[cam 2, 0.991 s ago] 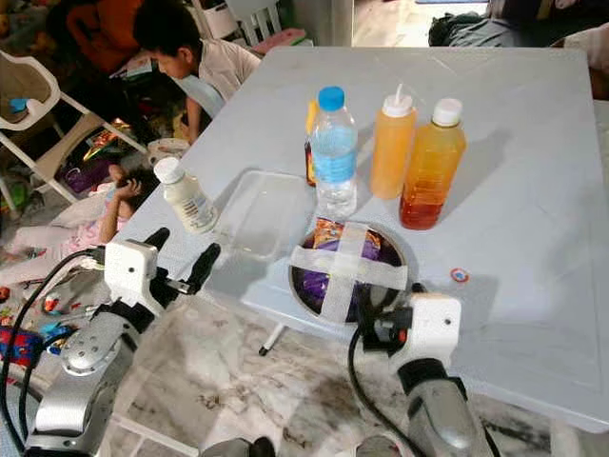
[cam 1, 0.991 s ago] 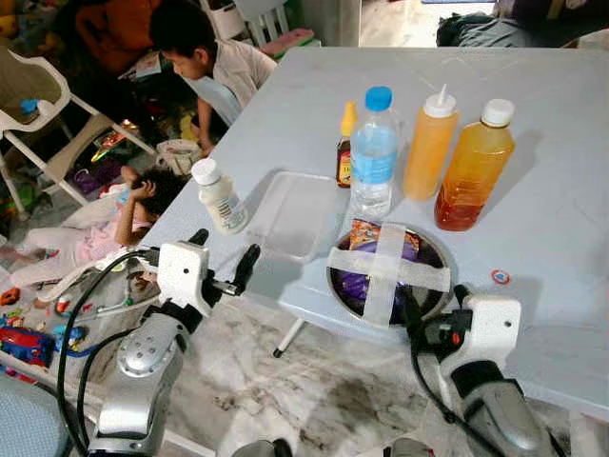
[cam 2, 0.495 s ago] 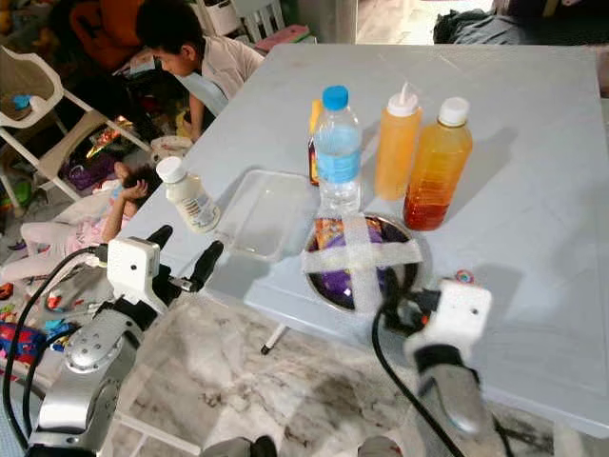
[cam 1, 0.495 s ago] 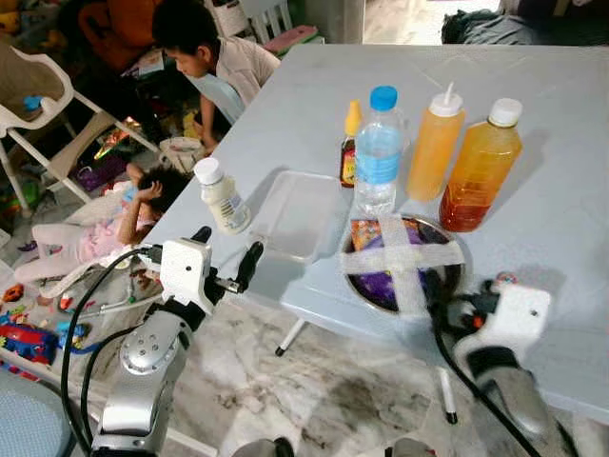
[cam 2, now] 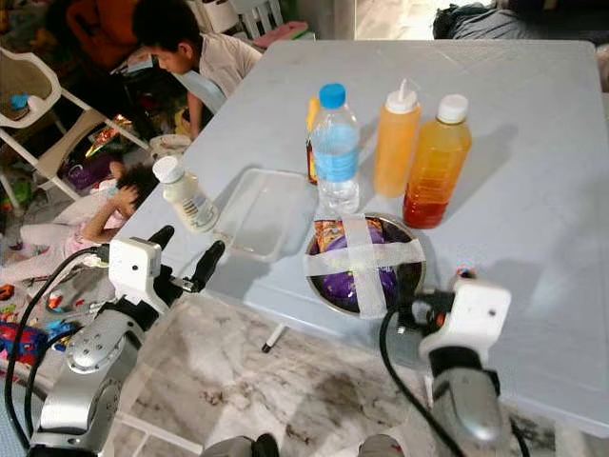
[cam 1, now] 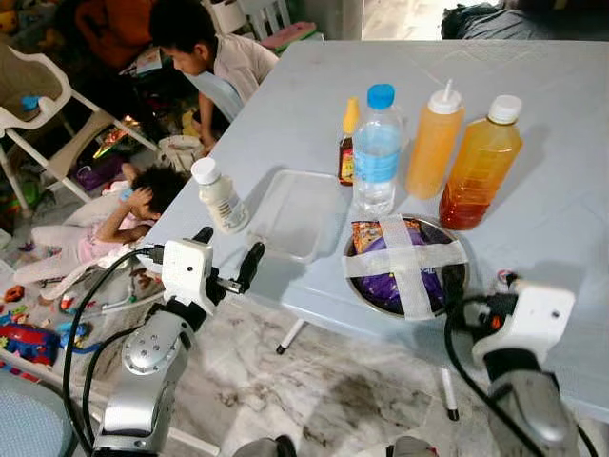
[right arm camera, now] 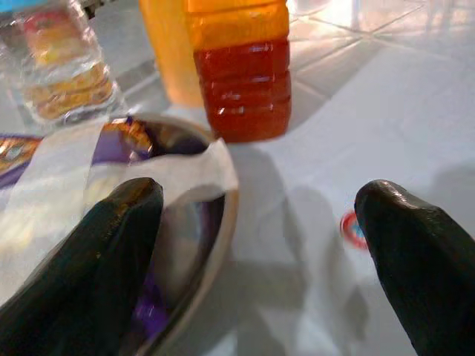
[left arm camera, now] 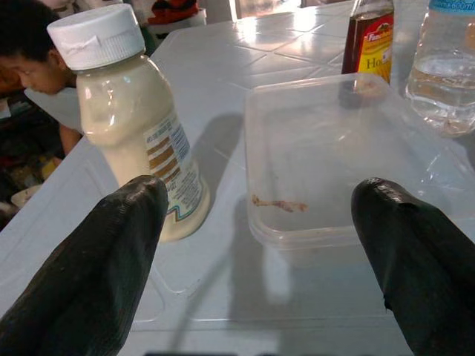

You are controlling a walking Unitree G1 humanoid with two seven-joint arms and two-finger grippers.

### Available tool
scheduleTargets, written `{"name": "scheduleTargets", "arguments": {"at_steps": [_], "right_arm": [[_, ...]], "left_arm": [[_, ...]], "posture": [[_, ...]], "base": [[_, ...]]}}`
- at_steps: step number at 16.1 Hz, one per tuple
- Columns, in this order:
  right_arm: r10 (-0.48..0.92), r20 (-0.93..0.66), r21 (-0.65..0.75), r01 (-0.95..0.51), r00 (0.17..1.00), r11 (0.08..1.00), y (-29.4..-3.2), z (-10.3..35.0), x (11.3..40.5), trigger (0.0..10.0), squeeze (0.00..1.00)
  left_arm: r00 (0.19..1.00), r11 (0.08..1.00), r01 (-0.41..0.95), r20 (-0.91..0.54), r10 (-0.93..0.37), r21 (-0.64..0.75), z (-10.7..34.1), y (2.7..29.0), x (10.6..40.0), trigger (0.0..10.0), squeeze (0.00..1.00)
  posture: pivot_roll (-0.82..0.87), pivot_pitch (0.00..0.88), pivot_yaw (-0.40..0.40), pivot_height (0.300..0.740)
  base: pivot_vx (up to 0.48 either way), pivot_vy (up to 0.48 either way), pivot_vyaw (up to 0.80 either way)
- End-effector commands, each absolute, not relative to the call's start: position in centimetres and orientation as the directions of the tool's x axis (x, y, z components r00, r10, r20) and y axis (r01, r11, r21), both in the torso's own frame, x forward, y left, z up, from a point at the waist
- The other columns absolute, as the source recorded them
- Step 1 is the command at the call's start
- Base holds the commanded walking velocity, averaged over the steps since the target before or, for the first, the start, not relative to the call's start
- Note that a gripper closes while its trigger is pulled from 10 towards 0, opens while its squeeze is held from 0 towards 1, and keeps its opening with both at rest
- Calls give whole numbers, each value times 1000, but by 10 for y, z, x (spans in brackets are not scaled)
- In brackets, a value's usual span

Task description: Restocking fridge

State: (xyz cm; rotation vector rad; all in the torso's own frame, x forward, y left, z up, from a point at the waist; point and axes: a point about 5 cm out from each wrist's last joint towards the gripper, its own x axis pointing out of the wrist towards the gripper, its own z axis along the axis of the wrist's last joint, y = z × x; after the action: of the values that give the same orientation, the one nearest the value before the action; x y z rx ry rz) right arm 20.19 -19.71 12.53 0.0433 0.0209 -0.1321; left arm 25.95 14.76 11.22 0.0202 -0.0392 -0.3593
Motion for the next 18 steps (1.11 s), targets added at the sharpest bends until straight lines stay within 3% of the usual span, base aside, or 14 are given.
{"name": "scheduleTargets", "arguments": {"at_steps": [1,7,8,15,18], "right_arm": [[-141,-41,57,143,989,988,-197,121,204,10000,0],[-152,-133,122,168,980,978,-192,105,199,10000,0],[-145,-161,137,168,976,976,-191,100,197,0,0],[-237,-249,253,299,939,920,-209,93,205,0,0],[-237,-280,305,320,930,897,-204,94,207,0,0]], "left_arm": [[937,937,347,32,-348,34,113,150,259,10000,0],[939,939,342,31,-343,38,113,153,257,10000,0],[938,938,344,30,-345,38,113,152,257,10000,0],[937,937,348,29,-349,37,113,151,257,10000,0],[936,936,349,29,-350,37,113,152,257,10000,0]], "posture": [[-104,131,188,740],[-97,134,184,740],[-98,135,185,740],[-94,135,187,740],[-93,137,187,740]], "base": [[0,0,0],[0,0,0],[0,0,0],[0,0,0],[0,0,0]]}}
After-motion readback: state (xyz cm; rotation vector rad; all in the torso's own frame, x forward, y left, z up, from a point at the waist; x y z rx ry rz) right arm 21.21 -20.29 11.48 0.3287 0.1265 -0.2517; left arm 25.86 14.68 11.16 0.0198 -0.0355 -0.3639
